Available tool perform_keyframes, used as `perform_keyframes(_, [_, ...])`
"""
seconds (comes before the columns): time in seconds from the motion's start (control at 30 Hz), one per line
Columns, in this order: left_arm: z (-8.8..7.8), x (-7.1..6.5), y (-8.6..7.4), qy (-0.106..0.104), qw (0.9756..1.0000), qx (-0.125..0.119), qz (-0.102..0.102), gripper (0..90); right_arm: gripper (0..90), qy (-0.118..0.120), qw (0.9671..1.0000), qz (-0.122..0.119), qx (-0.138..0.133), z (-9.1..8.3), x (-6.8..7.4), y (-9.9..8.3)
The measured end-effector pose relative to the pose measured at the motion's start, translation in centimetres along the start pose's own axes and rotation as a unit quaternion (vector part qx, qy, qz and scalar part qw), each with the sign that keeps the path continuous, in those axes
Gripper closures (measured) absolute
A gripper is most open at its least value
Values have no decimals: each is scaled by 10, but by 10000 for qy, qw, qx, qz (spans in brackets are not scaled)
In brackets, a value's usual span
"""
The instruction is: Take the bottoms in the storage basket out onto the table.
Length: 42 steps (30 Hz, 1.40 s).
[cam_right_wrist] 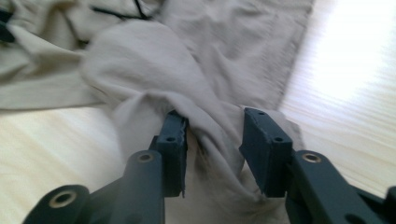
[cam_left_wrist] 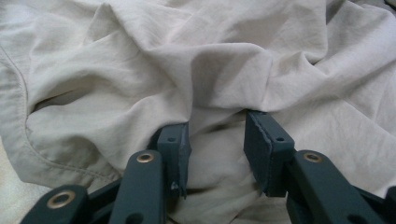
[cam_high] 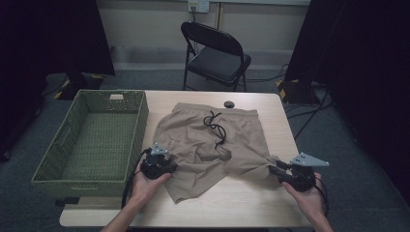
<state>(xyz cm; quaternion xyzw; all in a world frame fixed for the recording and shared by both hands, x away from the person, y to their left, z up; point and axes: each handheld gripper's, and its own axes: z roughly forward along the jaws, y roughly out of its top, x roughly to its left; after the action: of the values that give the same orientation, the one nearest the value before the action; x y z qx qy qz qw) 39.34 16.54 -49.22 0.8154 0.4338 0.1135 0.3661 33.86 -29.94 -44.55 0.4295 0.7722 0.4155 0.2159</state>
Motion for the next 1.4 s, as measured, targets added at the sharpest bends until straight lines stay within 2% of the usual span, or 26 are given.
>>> perform_keyframes(0.07, [-1, -1, 0, -79, 9999, -17, 63, 603, 523, 86, 9999, -59, -125, -9, 12, 0])
perform_keyframes(0.17, [-2, -3, 1, -124, 9999, -59, 97, 602, 511, 154, 9992, -197, -314, -19, 30, 0])
perform_keyframes(0.2, [-2, -3, 1, -124, 9999, -59, 97, 601, 511, 154, 9992, -197, -314, -19, 30, 0])
perform_keyframes(0.23, [-3, -3, 2, -145, 9998, -109, 73, 601, 523, 241, 9982, -325, -449, -23, 42, 0])
perform_keyframes(0.27, [-3, -3, 2, -145, 9998, -109, 73, 600, 523, 241, 9982, -325, -449, -23, 42, 0])
perform_keyframes(0.3, [-3, -3, 2, -155, 9998, -128, 61, 598, 557, 495, 9972, -358, -442, -18, 52, 0])
perform_keyframes(0.37, [-3, -3, 2, -150, 9998, -104, 88, 598, 586, 702, 9962, -412, -308, -8, 59, 0])
perform_keyframes(0.47, [-2, -4, 2, -168, 9998, -95, 103, 595, 619, 921, 9936, -654, -22, 14, 72, -2])
perform_keyframes(0.5, [-2, -4, 2, -168, 9998, -95, 103, 595, 619, 921, 9936, -654, -22, 14, 72, -2])
perform_keyframes(0.53, [-2, -3, 2, -181, 9997, -71, 123, 594, 626, 971, 9923, -764, 13, 20, 77, -2])
perform_keyframes(0.57, [-1, -4, 2, -204, 9997, -82, 87, 594, 652, 1212, 9902, -687, 96, 34, 83, 2])
perform_keyframes(0.6, [-1, -4, 2, -208, 9997, -80, 82, 594, 652, 1297, 9883, -781, 161, 43, 87, 5])
perform_keyframes(0.7, [-3, -4, 2, -233, 9996, -87, 94, 592, 620, 1203, 9863, -1017, 484, 68, 91, 10])
perform_keyframes(0.77, [-3, -4, 2, -246, 9996, -115, 91, 589, 567, 1001, 9869, -1092, 639, 81, 88, 12])
perform_keyframes(0.83, [-3, -4, 2, -247, 9996, -131, 85, 588, 528, 796, 9880, -1156, 651, 89, 84, 14])
perform_keyframes(0.87, [-3, -4, 2, -261, 9996, -118, 87, 588, 528, 796, 9880, -1156, 651, 89, 84, 14])
perform_keyframes(0.9, [-3, -4, 2, -268, 9995, -105, 91, 586, 480, 652, 9886, -1191, 645, 95, 77, 16])
perform_keyframes(1.0, [-2, -3, 2, -262, 9996, -74, 96, 586, 466, 667, 9886, -1151, 700, 101, 72, 17])
perform_keyframes(1.03, [-2, -3, 2, -268, 9996, -72, 94, 586, 450, 563, 9886, -1176, 755, 107, 68, 15])
perform_keyframes(1.13, [-2, -4, 2, -252, 9996, -78, 114, 585, 469, 542, 9893, -1124, 761, 109, 66, 15])
perform_keyframes(1.17, [-2, -3, 2, -248, 9996, -75, 122, 583, 546, 426, 9897, -1130, 767, 110, 64, 14])
perform_keyframes(1.2, [-1, -3, 2, -260, 9996, -69, 104, 583, 546, 426, 9897, -1130, 767, 110, 64, 14])
perform_keyframes(1.23, [0, -3, 2, -227, 9997, -45, 109, 582, 677, 381, 9901, -1120, 752, 109, 62, 14])
perform_keyframes(1.3, [0, -2, 2, -212, 9997, 7, 104, 581, 799, 429, 9916, -1038, 648, 106, 60, 16])
perform_keyframes(1.33, [0, -2, 1, -180, 9998, 16, 112, 581, 799, 429, 9916, -1038, 648, 106, 60, 16])
perform_keyframes(1.4, [0, -1, 1, -106, 9999, 37, 119, 581, 884, 504, 9939, -903, 385, 95, 59, 23])
